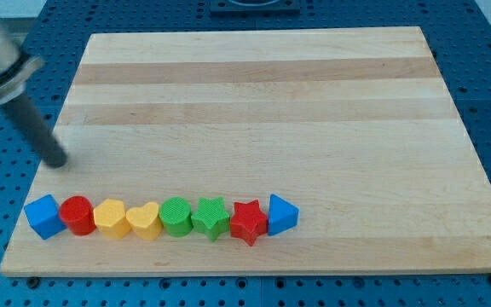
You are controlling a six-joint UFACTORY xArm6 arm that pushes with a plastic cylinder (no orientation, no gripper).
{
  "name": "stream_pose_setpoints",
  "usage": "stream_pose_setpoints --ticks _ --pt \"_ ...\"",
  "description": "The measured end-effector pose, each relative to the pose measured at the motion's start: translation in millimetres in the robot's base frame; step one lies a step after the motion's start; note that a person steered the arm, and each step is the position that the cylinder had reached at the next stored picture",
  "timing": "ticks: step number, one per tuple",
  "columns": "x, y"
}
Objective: Move your arm towards the bottom right
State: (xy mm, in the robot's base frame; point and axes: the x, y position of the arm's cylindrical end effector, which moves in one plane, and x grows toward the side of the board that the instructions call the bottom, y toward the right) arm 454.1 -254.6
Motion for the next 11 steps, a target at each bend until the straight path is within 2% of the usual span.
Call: stream_pose_setpoints --ticks 1,3,4,5,6,7,9,11 --pt "-25 106" --pt "-29 370" --pt "-9 495" --pt "47 578" --pt "118 598" --pt "163 566" --pt "165 515" --pt "165 397"
